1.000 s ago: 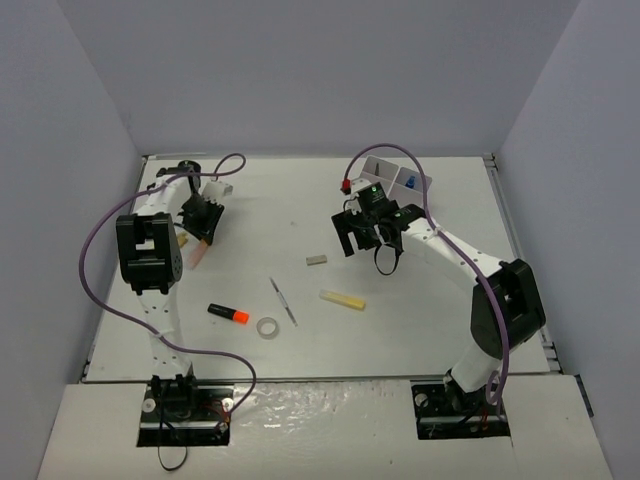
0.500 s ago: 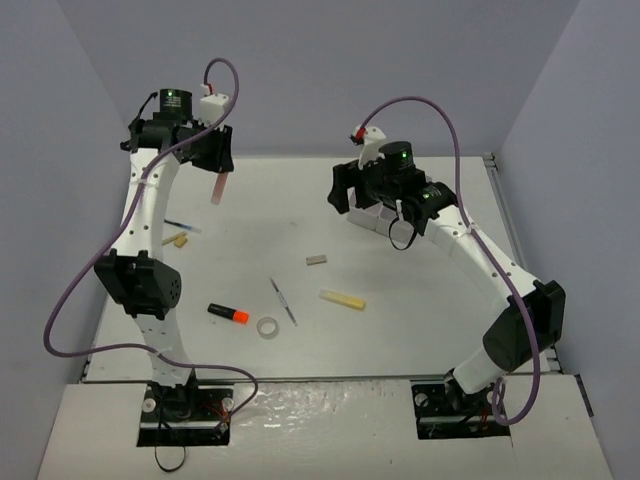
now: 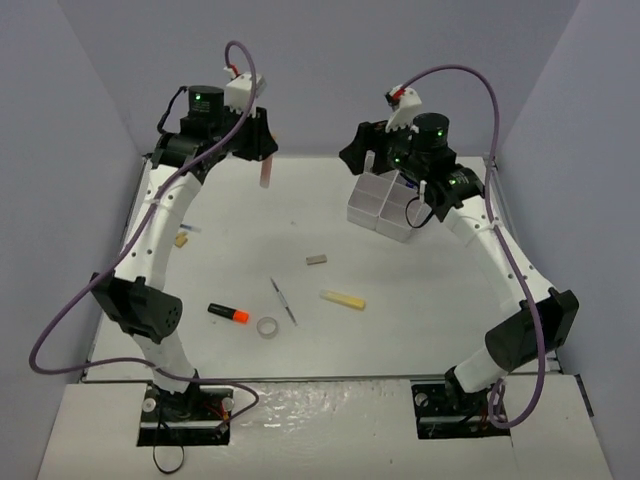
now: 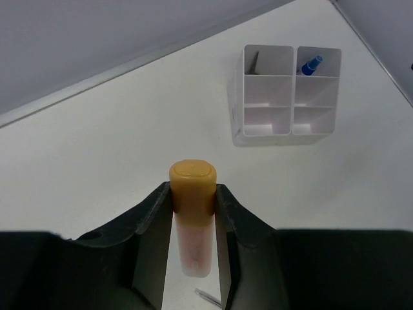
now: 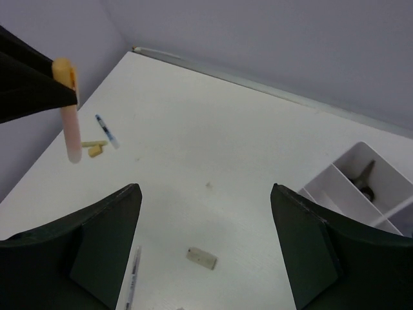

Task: Sort the stationery into containers

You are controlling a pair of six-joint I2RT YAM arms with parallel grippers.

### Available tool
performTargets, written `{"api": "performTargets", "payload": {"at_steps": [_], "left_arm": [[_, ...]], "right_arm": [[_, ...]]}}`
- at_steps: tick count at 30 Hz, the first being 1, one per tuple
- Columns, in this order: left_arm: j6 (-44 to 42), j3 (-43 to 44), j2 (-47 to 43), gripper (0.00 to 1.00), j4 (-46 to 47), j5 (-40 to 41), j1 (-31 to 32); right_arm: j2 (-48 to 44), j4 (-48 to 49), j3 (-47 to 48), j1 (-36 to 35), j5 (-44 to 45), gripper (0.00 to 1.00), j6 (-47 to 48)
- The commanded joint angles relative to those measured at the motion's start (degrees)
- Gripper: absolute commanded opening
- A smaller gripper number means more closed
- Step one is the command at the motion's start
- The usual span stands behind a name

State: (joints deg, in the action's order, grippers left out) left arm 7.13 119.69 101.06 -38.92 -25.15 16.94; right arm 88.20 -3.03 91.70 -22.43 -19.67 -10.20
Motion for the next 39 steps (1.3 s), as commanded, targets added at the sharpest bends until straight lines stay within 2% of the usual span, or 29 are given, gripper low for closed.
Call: {"api": "performTargets", "payload": {"at_steps": [1,4,6,9,14,22,26,28,31,39], "left_arm": [[-3.08,12.24,5.31,0.00,12.85,6.76,6.79],[-7.01,12.22,9.41,0.00,19.90,10.16,12.43],[-6.48,14.19,13.03,0.00,23.61,11.07,13.63],[-2.41,18.24,20.08,0.00,31.21,9.24,14.01],[-1.26,16.14,26.44,0.00,51.23,6.90,14.56],[1.84,12.34,35.14,0.00,69.18,2.50,14.68],[5.06,14.57,38.82,0.00,72.73,-4.68,14.25],[6.58,11.69,38.02,0.00,75.37,-7.30,14.39],[5.52,6.97,36.76,0.00,76.23,-8.58,14.72],[2.26,4.61,38.84,0.00,76.92,-10.39,13.94]], "right_arm": [[-4.51,4.43,-5.02,6.46,4.01,0.78,-4.70],[-5.51,4.43,-7.74,8.63,5.14,0.78,-5.00],[-6.64,4.43,-9.86,10.02,6.37,0.78,-4.94],[-10.25,4.45,-12.80,10.77,8.84,0.78,-4.65],[-16.05,4.43,-16.17,11.10,14.73,0.78,-5.48],[-19.56,4.43,-17.76,11.26,19.49,0.77,-6.24],[-19.96,4.34,-17.58,11.18,19.50,0.77,-6.25],[-20.43,4.26,-18.37,11.18,21.19,0.77,-5.96],[-21.03,4.07,-19.16,11.21,22.00,0.78,-5.17],[-20.38,3.82,-18.20,11.36,21.28,0.78,-3.10]]}}
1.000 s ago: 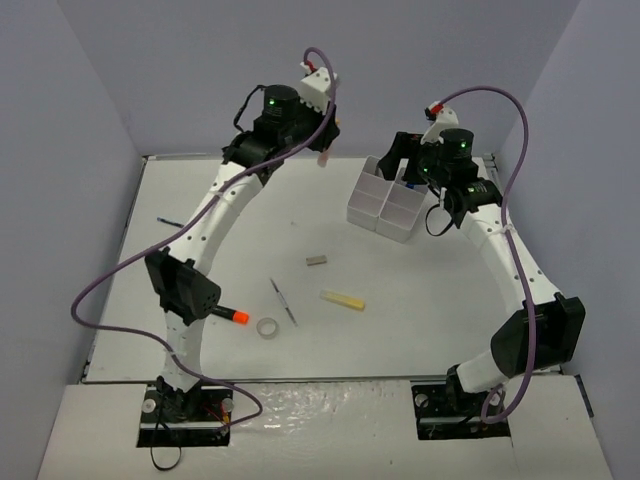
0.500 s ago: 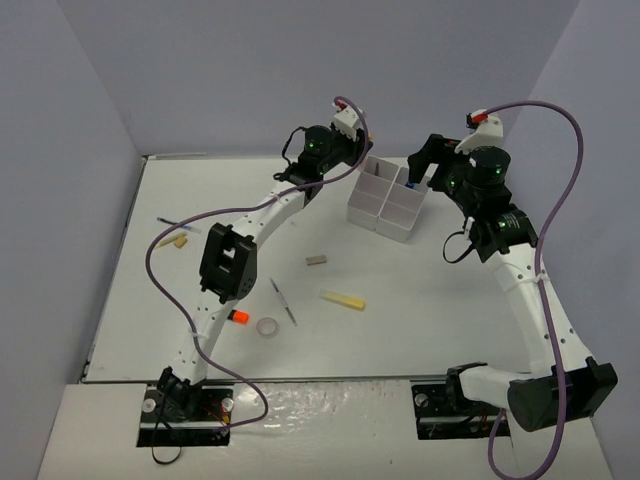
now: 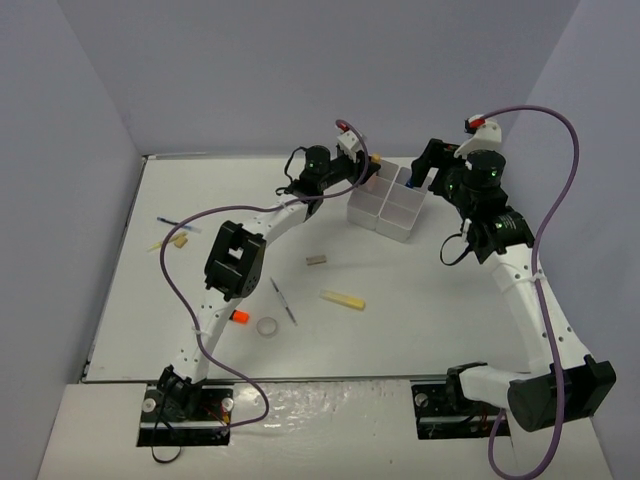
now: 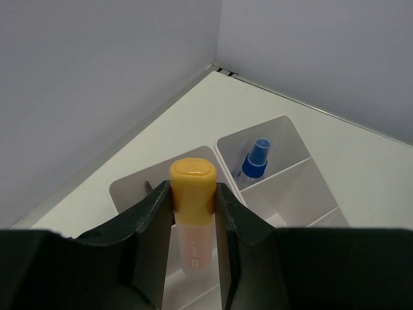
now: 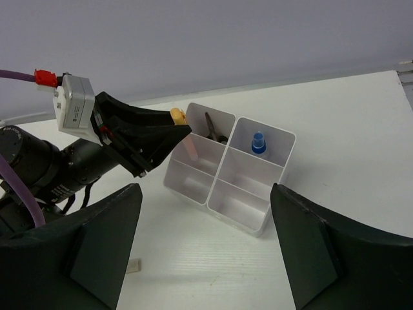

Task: Sort the stationery into containers

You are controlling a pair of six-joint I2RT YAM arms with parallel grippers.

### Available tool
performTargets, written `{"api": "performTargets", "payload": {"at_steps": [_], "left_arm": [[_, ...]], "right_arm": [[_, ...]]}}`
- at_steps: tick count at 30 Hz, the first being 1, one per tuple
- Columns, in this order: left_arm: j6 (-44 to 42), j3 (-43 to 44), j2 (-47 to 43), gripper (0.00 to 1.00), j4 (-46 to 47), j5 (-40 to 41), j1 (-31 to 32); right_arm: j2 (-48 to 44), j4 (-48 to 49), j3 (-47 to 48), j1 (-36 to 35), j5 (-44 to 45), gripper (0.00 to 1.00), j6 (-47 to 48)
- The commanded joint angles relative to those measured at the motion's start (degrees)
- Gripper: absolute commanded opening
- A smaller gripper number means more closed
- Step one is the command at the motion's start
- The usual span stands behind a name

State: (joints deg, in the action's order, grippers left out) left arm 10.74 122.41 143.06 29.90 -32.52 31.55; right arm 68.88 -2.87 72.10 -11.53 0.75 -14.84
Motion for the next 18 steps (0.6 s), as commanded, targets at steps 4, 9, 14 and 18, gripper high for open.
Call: {"api": "performTargets", "payload": {"at_steps": [4,9,14,18], "left_arm": [[-1.79,1.48,-2.43,0.00,7.88,-2.85,-0.44],[-1.93,-0.07,-3.85,0.52,7.54,-3.18,-0.85],[-2.53,-2.17,-7.88,0.79,5.18,-3.29,-1.58],[-4.49,-2.52,-13.50,0.88,-1.64,-3.95,-2.02]], "right_arm": [[-0.62,3.66,1.42,0.46,0.13,0.78,1.57],[0.28,2.63,1.06,0.46,-1.84,0.80,1.53],[0.90,-0.25,0.72,0.41,-5.01,0.81,1.31],[0.14,-1.77,-0.26,0.37,-6.62,0.80,1.06]]}}
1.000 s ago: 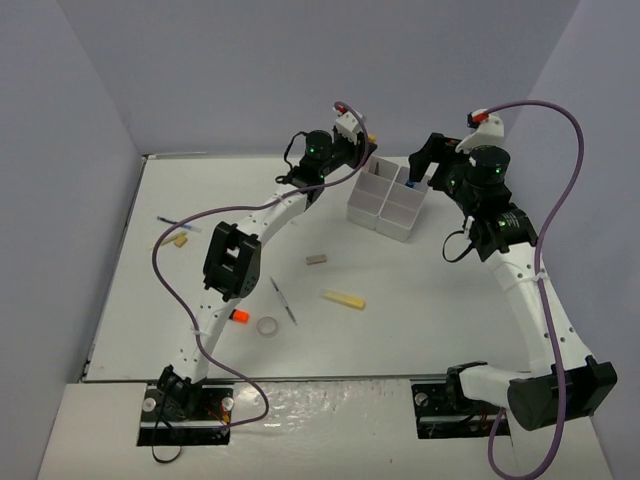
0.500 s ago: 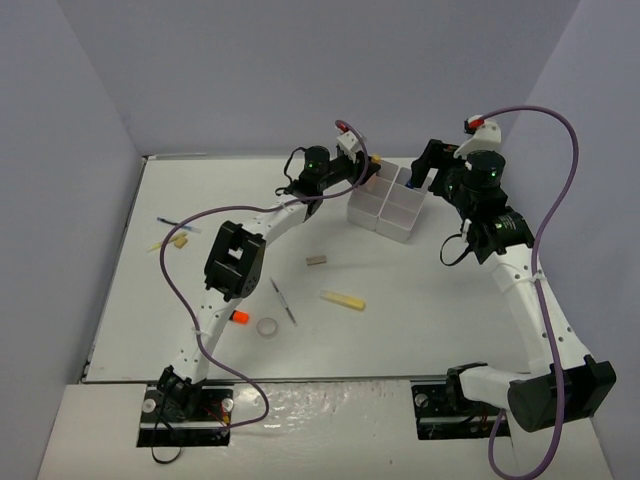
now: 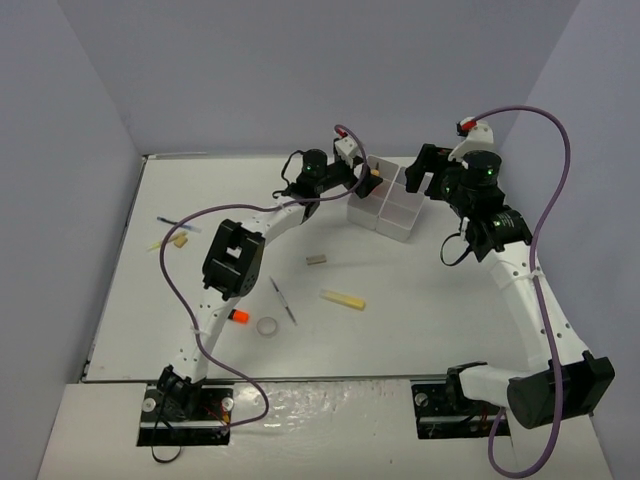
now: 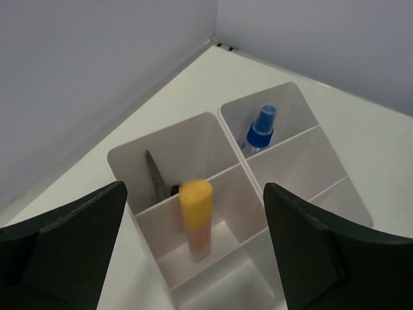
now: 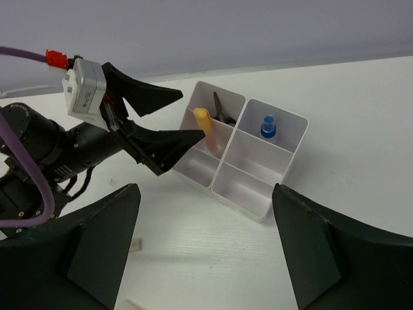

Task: Sort the stationery into containers

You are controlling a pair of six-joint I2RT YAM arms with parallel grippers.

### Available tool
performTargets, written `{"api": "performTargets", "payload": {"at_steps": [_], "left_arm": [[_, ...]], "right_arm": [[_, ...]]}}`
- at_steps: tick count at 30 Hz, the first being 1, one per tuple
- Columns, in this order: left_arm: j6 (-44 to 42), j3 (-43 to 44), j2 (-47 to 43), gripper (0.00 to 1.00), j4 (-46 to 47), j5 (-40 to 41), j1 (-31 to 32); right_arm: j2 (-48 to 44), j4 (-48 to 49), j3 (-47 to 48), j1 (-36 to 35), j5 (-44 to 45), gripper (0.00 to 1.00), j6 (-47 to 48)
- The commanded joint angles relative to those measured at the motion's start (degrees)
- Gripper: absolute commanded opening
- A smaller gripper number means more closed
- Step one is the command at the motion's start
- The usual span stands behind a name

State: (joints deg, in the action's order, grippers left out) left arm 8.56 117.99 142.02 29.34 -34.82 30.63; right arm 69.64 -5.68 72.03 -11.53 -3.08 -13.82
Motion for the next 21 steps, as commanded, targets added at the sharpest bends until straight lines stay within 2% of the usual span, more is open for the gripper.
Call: {"api": "performTargets", "payload": {"at_steps": [1,3,5,7,10,11,13,15,19,21], "left_arm": [[-3.62,1.68,-14.71,0.88,-4.47,-1.63,-1.23],[-6.33,1.20,-19.19,0.89,-11.62,-1.57,-1.54],[-8.29,1.37,-23.26,0.92,-22.53,-1.83,-2.33],[-16.79,2.07,-30.04,0.94,-34.27,-3.75,-4.76],[-35.94,3.28,-37.78,0.94,-58.09,-8.74,-9.10],[-47.84,3.15,-40.40,0.94,-69.73,-10.88,-10.12],[-64.57,1.34,-44.17,0.94,-86.57,-9.71,-12.96],[-75.80,-4.93,-48.28,0.94,-100.88,-1.46,-13.52],[-84.12,-22.19,-55.02,0.94,-106.34,12.98,-14.53],[-86.63,-27.82,-56.09,0.94,-106.80,13.38,-15.93]], "right_arm": [[-1.00,0.89,-0.60,0.37,-2.99,0.80,-0.03],[-1.78,0.59,-1.45,0.37,-3.41,0.80,-0.15],[-2.23,0.23,-2.16,0.28,-3.42,0.80,-0.41],[-2.92,0.18,-3.35,0.28,-4.39,0.80,-0.47],[-3.17,0.04,-4.91,0.10,-7.26,0.80,-0.39],[-2.90,-0.09,-5.18,0.10,-8.01,0.80,-0.12],[-2.51,-0.63,-5.32,0.10,-9.78,0.80,0.53],[-2.07,-1.13,-5.08,0.00,-11.11,0.80,1.31],[-1.80,-1.27,-4.36,-0.16,-13.90,0.80,2.67],[-2.06,-1.35,-4.38,-0.20,-14.44,0.80,3.07]]}}
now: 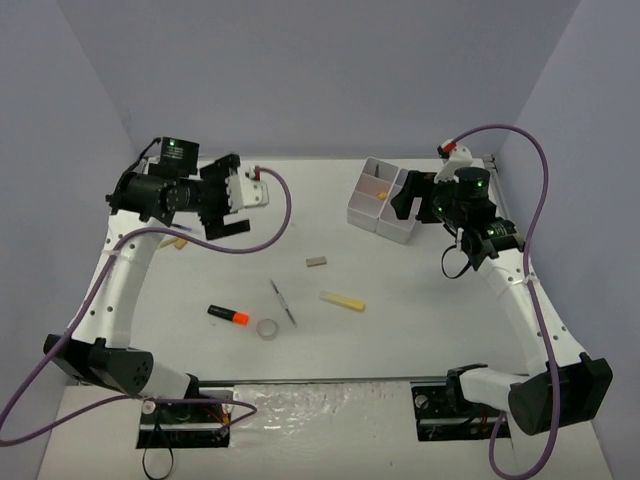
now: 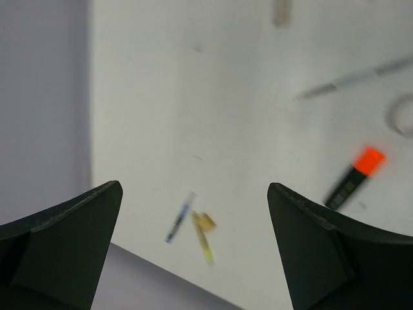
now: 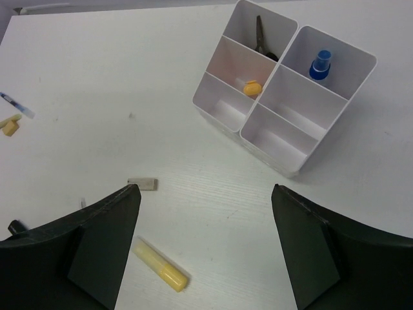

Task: Sort the stationery into containers

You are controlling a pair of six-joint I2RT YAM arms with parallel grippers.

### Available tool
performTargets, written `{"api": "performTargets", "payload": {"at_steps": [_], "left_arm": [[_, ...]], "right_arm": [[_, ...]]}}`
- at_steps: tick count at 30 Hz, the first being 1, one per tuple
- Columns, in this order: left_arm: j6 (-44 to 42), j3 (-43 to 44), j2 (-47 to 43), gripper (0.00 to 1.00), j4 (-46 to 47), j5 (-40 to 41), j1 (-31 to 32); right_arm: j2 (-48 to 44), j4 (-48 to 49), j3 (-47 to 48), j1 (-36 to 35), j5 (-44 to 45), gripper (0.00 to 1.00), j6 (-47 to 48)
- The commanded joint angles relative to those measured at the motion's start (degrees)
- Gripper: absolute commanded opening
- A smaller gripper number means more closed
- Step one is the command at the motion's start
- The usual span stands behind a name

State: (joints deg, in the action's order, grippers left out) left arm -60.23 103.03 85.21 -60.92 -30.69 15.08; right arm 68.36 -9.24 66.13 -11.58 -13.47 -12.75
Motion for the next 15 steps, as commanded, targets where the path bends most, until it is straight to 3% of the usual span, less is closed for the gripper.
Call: {"api": "performTargets", "payload": {"at_steps": [1,6,15], "left_arm": [[-17.90,-16.52,0.17,0.94,-15.15,9.46,-0.69],[-13.49,-31.13,-0.05,0.94,-2.60,14.70,-0.04],[-13.73,-40.93,0.84,0.94,5.29,13.38,5.53]], "right_arm": [[-0.99,2.21,1.40,-0.19,-4.10,0.80,2.16],[-2.55,1.85,-1.04,-0.20,-4.99,0.80,2.89],[-3.32,1.51,-3.81,-0.20,-4.54,0.80,2.80]]}}
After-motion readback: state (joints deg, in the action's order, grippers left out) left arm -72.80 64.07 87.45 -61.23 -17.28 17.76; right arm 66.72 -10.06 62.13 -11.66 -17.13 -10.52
